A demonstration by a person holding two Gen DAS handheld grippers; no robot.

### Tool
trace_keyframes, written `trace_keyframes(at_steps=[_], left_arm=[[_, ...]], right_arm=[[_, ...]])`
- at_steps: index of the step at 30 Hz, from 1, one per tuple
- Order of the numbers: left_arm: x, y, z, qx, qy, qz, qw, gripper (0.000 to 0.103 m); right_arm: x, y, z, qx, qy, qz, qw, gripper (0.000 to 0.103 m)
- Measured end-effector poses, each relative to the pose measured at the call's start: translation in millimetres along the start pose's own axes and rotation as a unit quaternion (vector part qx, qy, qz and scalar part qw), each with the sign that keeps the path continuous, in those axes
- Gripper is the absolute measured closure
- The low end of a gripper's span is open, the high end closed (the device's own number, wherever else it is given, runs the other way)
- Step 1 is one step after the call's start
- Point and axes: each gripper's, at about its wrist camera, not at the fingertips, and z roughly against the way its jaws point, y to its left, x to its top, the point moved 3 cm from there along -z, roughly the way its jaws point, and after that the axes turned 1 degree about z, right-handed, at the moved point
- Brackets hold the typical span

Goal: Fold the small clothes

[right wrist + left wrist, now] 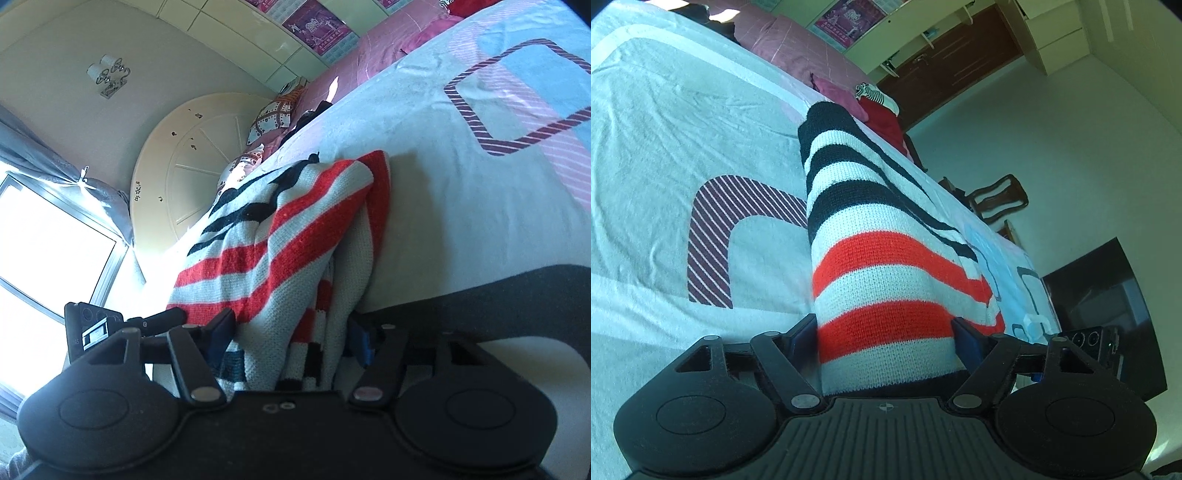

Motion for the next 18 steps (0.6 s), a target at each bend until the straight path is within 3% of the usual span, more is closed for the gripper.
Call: trace_keyframes(at_steps=[4,7,12,18], left_arm=[[-0.7,-18.3,-10.6,0.036,0.006,-0.064,0.9973,0.023],[0.4,-20.5,-12.2,0.044,-0.004,-0.070,0.9966,0.024],[-3.3,-19.8,-11.4,0.052,-0.024,-0.069,0.9960,0.033],[-6.9,-24.2,-12.5,0.064,-0.034,-0.059,0.9956,0.040]], right_arm=[[3.7,10.2,-13.1,-0.007,-0.001,0.032,0.999,0.034],[2.1,10.3,-13.7,-0.004,-0.007,0.045,0.999,0.037],[-0.4,14.4,-13.5,-0.008,-0.011,0.056,0.998,0.040],[-1.7,23.7,-17.3,-0.022,-0.008,0.072,0.997,0.059]])
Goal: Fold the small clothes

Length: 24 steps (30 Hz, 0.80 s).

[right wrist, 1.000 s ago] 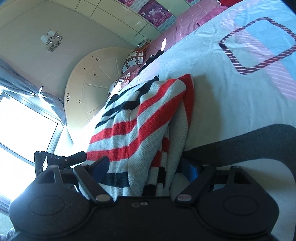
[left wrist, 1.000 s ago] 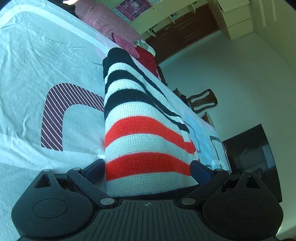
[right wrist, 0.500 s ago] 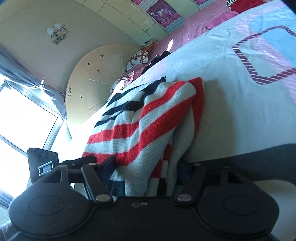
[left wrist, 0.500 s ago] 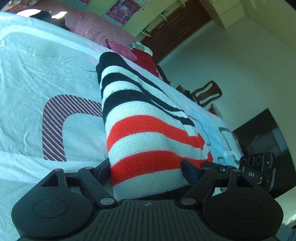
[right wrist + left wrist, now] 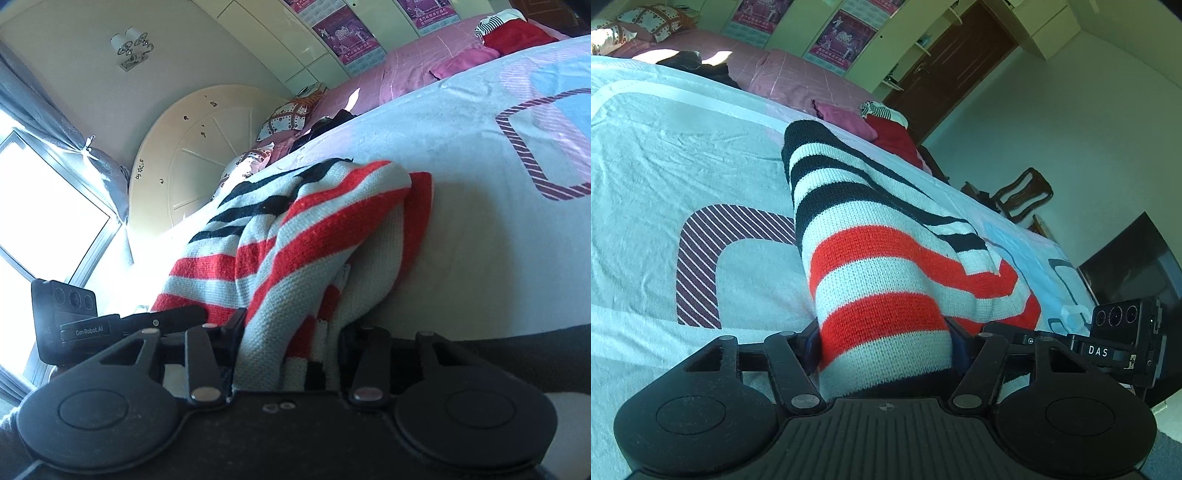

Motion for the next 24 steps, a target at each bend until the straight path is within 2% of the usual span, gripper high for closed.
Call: trace_keyframes(at_steps=[9,15,19,24], left_arm=[[-3.3,-9.0,-3.6,0.018,-0.007,-0.005,0.9998,0.041],[-2.8,-11.1,-3.4,0.029,-0.008,-0.006,0.9995,0.041],[-3.4,-10.5,-1.9,0.027,-0.011,-0.008,0.9995,0.042],[0.5,-12.4,14.8,0.007,-0.027,-0.029,0.9992,0.051]], right_arm=[[-1.1,-7.2,3.4,0.016,-0.001,-0.025,1.000,0.062],[-1.5,-9.6,1.9,0.010,-0.001,-0.031,0.999,0.062],[-0.2,-1.0,2.2,-0.006,-0.001,-0.024,1.000,0.063],[6.7,30.1,13.3,-0.014,-0.012,0.010,1.000,0.065]])
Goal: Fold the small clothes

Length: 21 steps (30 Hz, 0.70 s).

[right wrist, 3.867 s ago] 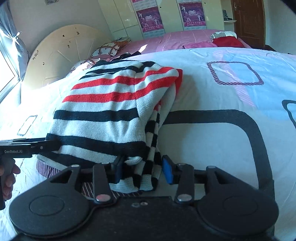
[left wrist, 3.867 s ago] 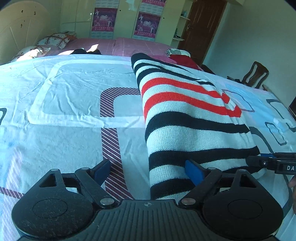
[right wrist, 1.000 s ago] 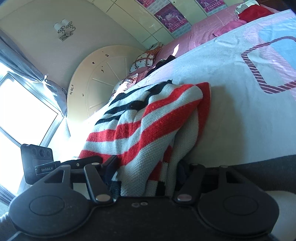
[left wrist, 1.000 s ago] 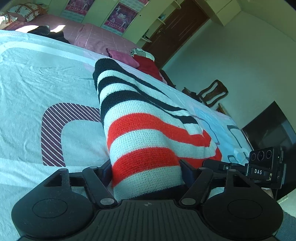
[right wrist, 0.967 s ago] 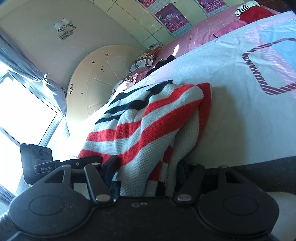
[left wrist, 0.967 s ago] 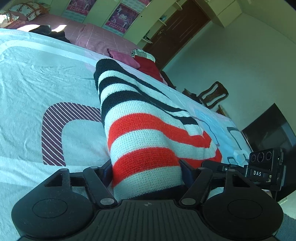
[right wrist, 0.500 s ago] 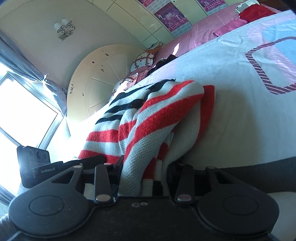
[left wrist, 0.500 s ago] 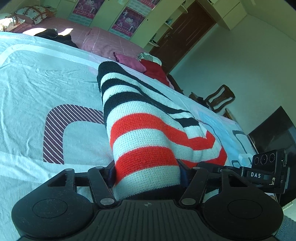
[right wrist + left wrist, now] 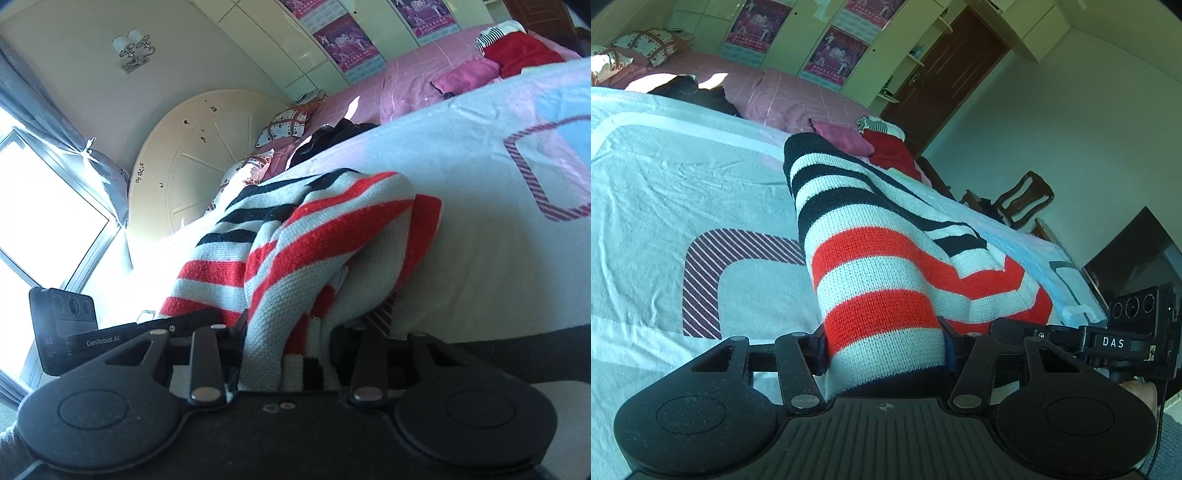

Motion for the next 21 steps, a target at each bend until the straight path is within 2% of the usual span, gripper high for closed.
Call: trace_keyframes(at_steps=[5,10,16,21], left_arm=[[13.4,3.5,28.3,-0.025,-0.015,-0.009,0.9995,0.051],[29.3,18.7,72.5,-0.033,-0.022,-0.025,0.9989,0.051],[47.5,59.6,141.3,-0.024,-0.046,-0.037,0.9980,0.051],[54.1,116.9,193.8,-0.004,-0.059,-0.022,0.9980,0.051]], right_arm=[[3.0,37.0,7.2,-0.012,-0.019,0.014,1.000,0.066],[3.8,80.6,-0.5,-0.015,-0.031,0.024,0.999,0.066],[1.8,139.8,-36.4,0.007,-0.036,0.037,0.999,0.066],[-2.8,189.0,-86.9,0.029,-0.023,0.051,0.998,0.066]])
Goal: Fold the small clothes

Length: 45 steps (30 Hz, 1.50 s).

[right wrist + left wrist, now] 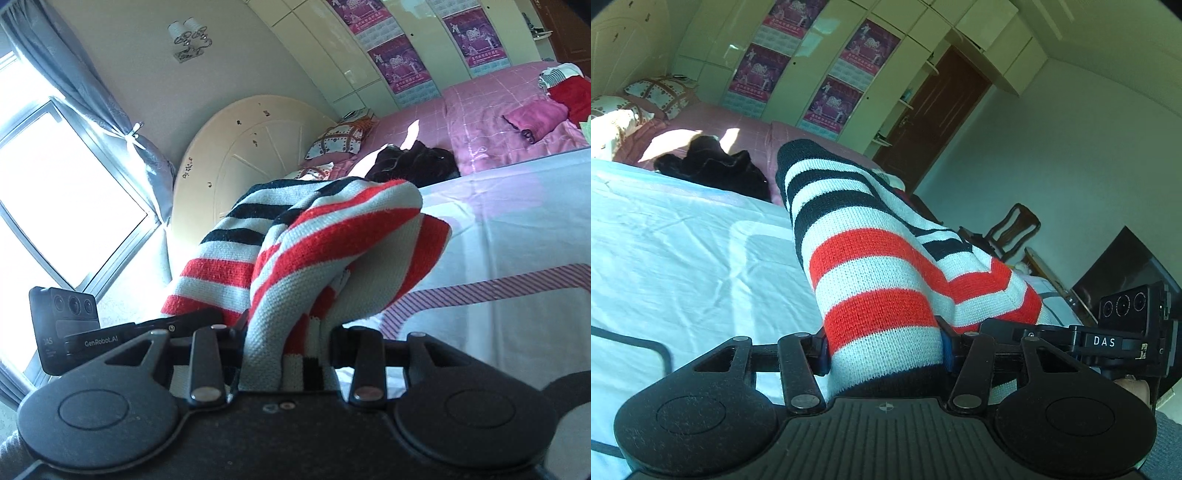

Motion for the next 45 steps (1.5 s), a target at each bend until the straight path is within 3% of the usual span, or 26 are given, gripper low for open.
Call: trace_keyframes(at_steps=[7,15,16,18,21,25,27,29,31,32,37,43,45], left_arm=[[-9.6,83.9,51.1,0.038,-0.010,0.035,0.9986,0.051],[-47.5,164.2,70.2,0.073,-0.005,0.099,0.9924,0.051],[-54.5,173.3,69.4,0.081,0.000,0.105,0.9912,0.051],[-68.6,186.5,67.9,0.078,-0.005,0.123,0.9894,0.043],[-71.4,182.2,73.9,0.082,-0.024,0.122,0.9888,0.034],[-61.1,177.2,96.4,0.110,-0.057,0.103,0.9869,0.034],[-60.0,177.9,97.1,0.122,-0.047,0.096,0.9868,0.034],[-66.2,175.7,82.4,0.126,-0.014,0.088,0.9880,0.034],[-74.9,178.0,72.1,0.156,0.008,0.077,0.9848,0.020],[-79.2,176.9,70.0,0.168,0.005,0.068,0.9835,0.016],[-83.4,153.2,90.8,0.207,-0.022,0.039,0.9772,0.015],[-117.6,104.2,154.7,0.268,-0.031,-0.004,0.9628,0.013],[-136.1,83.7,172.3,0.293,-0.024,-0.012,0.9556,0.000]], right_arm=[[-15.4,49.4,-85.6,0.032,0.040,0.005,0.999,0.066],[-49.4,72.2,-171.8,0.048,0.112,0.004,0.993,0.065],[-55.6,70.5,-180.1,0.042,0.123,0.000,0.992,0.064],[-66.9,59.4,-185.9,0.019,0.127,-0.008,0.992,0.053],[-70.8,39.8,-175.6,0.036,0.116,-0.051,0.991,0.055],[-54.8,46.8,-142.1,-0.003,0.093,-0.020,0.995,0.050],[-45.5,56.6,-130.4,0.018,0.084,-0.019,0.996,0.049],[-47.5,68.5,-138.1,0.014,0.113,0.004,0.993,0.044],[-61.0,72.0,-160.8,-0.056,0.158,0.053,0.984,0.044],[-67.7,68.4,-166.3,-0.065,0.161,0.055,0.983,0.041],[-67.6,58.8,-149.9,-0.062,0.145,0.020,0.987,0.041],[-81.1,96.3,-75.4,-0.092,0.108,0.083,0.986,0.002],[-95.7,109.8,-51.4,-0.097,0.099,0.099,0.985,0.000]])
